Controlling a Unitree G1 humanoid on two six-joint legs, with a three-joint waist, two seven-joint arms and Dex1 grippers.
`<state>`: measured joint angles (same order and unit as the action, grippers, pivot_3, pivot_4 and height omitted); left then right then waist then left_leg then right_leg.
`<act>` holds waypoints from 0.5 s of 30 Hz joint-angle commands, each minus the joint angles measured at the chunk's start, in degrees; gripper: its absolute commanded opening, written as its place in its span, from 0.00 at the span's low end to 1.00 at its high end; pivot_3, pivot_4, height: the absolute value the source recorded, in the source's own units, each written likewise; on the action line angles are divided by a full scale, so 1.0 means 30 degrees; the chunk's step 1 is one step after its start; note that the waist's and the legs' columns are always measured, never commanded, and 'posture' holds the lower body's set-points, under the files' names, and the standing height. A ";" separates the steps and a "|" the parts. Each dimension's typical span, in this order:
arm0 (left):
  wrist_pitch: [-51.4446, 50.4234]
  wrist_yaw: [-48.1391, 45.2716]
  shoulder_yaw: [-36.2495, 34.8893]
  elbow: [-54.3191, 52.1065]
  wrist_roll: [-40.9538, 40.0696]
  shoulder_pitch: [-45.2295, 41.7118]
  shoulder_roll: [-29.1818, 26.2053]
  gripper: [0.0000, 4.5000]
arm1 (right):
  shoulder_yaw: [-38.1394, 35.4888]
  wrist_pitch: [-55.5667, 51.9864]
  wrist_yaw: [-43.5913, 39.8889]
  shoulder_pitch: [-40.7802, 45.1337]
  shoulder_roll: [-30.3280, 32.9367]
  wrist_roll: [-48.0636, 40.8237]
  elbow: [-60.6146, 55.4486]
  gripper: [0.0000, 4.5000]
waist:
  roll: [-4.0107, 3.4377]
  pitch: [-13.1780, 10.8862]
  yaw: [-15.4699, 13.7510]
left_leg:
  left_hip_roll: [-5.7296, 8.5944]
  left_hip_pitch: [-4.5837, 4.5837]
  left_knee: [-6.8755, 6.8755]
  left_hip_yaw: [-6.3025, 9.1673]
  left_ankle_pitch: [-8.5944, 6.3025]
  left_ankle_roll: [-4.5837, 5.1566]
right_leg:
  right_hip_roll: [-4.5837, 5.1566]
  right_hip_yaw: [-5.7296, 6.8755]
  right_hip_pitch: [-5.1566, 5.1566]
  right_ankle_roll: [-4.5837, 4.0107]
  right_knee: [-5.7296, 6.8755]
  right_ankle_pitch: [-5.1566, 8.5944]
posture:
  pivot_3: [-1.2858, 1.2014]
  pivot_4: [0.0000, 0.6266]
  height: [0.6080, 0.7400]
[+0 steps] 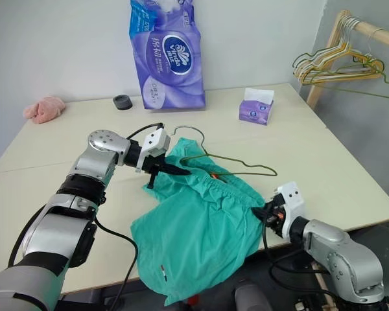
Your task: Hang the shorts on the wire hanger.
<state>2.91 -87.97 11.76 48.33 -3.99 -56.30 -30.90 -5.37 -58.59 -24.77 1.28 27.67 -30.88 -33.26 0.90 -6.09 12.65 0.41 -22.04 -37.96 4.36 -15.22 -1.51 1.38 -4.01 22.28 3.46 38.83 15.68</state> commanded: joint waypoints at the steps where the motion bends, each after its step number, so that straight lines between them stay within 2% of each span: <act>1: -0.0084 0.0034 -0.0631 -0.0373 -0.0212 -0.0433 -0.0493 0.00 | -0.0576 0.0378 0.0176 0.0339 0.0279 -0.0001 -0.0272 0.02 | 0.0000 0.0000 0.0001 | -0.0001 0.0000 0.0000 0.0001 0.0000 0.0000 | 0.0000 0.0001 0.0000 0.0000 0.0000 0.0000 | 0.42 0.10 1.00; 5: -0.0556 -0.0271 -0.0706 -0.0607 -0.0402 -0.0412 -0.0661 0.00 | -0.1213 0.0462 0.0742 0.0984 0.0491 0.0299 -0.0188 0.02 | 0.0000 0.0000 0.0004 | -0.0002 0.0001 0.0001 -0.0001 0.0000 0.0000 | -0.0002 -0.0001 0.0000 0.0000 0.0001 0.0000 | 0.42 0.10 1.00; 15: -0.1559 -0.1337 -0.0536 -0.1430 -0.0386 -0.0333 -0.1245 0.00 | -0.2667 0.2253 0.0358 0.1912 0.3930 0.1842 0.0725 0.02 | 0.0001 -0.0001 -0.0004 | 0.0002 -0.0002 0.0002 -0.0007 0.0000 0.0000 | 0.0000 -0.0001 -0.0001 0.0001 -0.0003 0.0000 | 0.42 0.11 1.00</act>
<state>-1.85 -91.89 11.43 44.86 -5.15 -56.30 -32.21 -9.16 -53.01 -24.05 6.50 37.69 -27.51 -31.39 0.90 -6.09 12.64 0.41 -22.04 -37.96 4.34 -15.22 -1.51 1.37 -4.01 22.27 3.47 38.82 15.68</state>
